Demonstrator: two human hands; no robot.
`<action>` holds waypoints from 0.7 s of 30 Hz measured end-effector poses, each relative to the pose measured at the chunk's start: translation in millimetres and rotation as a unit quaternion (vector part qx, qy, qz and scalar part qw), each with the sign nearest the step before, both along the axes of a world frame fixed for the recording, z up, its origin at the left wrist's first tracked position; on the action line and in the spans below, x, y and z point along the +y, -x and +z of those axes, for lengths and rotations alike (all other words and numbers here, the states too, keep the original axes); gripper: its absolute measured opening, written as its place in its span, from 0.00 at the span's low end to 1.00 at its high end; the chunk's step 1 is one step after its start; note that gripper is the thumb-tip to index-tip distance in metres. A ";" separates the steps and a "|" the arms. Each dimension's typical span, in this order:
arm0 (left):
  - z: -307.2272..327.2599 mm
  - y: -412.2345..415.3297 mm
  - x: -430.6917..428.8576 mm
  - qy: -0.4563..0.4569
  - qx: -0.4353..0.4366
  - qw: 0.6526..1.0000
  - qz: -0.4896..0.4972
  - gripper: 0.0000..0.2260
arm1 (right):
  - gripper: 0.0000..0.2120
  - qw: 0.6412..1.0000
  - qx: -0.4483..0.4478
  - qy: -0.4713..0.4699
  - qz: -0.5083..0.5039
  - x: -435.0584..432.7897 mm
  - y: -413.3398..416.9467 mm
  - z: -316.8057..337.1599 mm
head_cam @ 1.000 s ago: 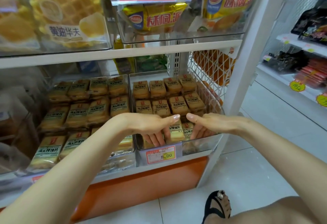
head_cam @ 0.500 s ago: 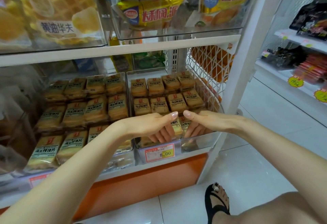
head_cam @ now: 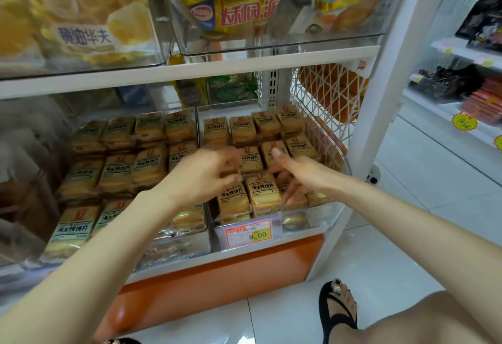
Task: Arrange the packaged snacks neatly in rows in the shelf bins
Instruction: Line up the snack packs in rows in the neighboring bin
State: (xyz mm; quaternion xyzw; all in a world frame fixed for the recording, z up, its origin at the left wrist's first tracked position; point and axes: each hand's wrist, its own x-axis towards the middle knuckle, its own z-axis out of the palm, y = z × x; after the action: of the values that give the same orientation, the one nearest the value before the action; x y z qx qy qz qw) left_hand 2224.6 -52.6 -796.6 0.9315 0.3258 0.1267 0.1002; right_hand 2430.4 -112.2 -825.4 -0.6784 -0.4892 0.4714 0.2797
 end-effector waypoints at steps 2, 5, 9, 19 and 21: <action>-1.4 0.4 0.9 -0.025 0.047 0.998 -0.020 0.16 | 0.41 1.000 0.005 -0.004 0.002 0.0 0.9 -0.5; -5.3 -3.4 -2.5 -0.073 0.179 0.981 -0.017 0.27 | 0.46 1.000 -0.014 -0.015 0.008 0.1 1.9 -2.2; -20.7 -19.4 -9.8 -0.145 0.340 0.929 0.008 0.35 | 0.44 0.999 -0.023 -0.020 0.022 -0.9 0.2 -2.9; -15.6 -16.6 -2.8 -0.111 0.311 0.944 -0.014 0.33 | 0.32 0.999 0.007 -0.001 0.032 -4.9 -2.1 0.1; -11.7 -16.4 -4.8 -0.106 0.325 0.939 -0.015 0.34 | 0.32 0.999 0.000 -0.003 0.039 -5.1 -3.1 0.9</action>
State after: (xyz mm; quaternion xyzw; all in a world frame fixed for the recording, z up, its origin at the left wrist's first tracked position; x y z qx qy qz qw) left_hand 2241.0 -57.5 -808.3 0.9318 0.3115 -0.1510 -0.1091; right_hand 2433.4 -117.3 -824.5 -0.6581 -0.5167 0.4804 0.2630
